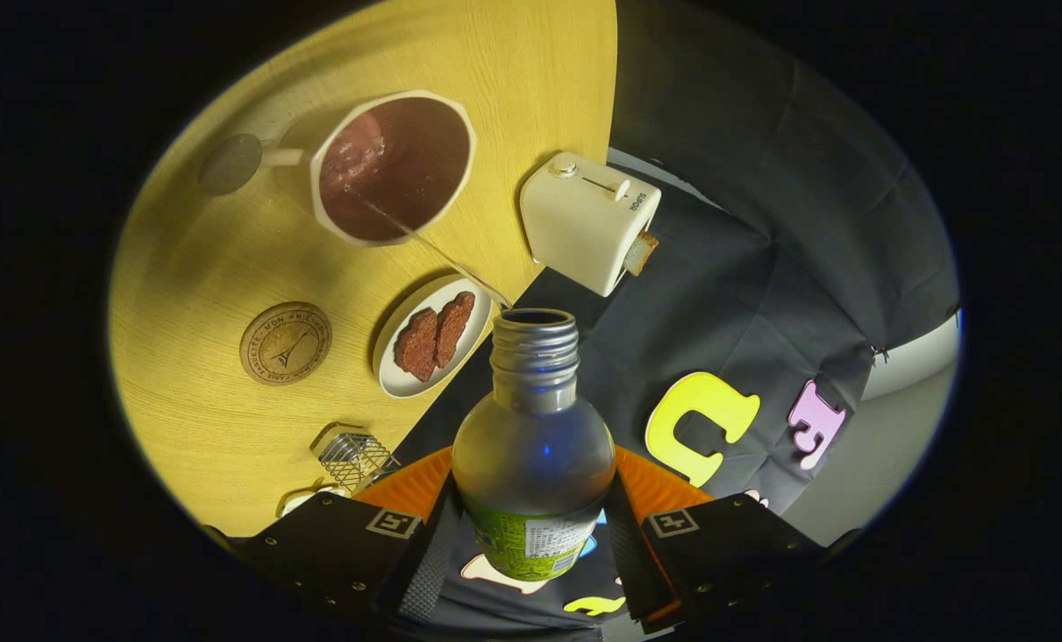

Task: Take the bottle from table, then pour the juice into the cup, finally place the bottle on the coaster

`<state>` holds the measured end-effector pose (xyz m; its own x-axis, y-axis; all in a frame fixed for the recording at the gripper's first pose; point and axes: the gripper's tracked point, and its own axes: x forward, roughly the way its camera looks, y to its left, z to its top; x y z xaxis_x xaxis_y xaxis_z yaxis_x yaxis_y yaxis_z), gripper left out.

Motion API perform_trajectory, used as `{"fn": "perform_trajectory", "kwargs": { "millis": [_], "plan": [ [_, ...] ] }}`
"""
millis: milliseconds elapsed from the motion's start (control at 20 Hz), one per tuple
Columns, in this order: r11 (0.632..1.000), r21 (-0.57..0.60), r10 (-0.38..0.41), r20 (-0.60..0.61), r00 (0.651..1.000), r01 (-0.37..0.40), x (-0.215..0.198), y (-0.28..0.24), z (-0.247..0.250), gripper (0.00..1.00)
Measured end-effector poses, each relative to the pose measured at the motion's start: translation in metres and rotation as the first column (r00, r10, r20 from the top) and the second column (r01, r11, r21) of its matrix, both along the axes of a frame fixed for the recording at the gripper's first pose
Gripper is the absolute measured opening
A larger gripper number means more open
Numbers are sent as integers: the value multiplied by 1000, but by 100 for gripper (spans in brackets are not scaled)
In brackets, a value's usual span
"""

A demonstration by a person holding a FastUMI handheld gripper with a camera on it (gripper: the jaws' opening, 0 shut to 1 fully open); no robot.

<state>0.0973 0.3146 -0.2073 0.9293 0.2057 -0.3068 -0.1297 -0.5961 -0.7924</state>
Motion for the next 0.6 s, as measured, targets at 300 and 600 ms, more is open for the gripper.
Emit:
{"fn": "perform_trajectory", "kwargs": {
  "millis": [300, 600],
  "plan": [
    [1000, -18, 4, -10, 1000, -4, -4, 10, -11, 77],
    [999, -43, 6, -14, 1000, -7, -6, 13, -17, 77]
  ]
}}
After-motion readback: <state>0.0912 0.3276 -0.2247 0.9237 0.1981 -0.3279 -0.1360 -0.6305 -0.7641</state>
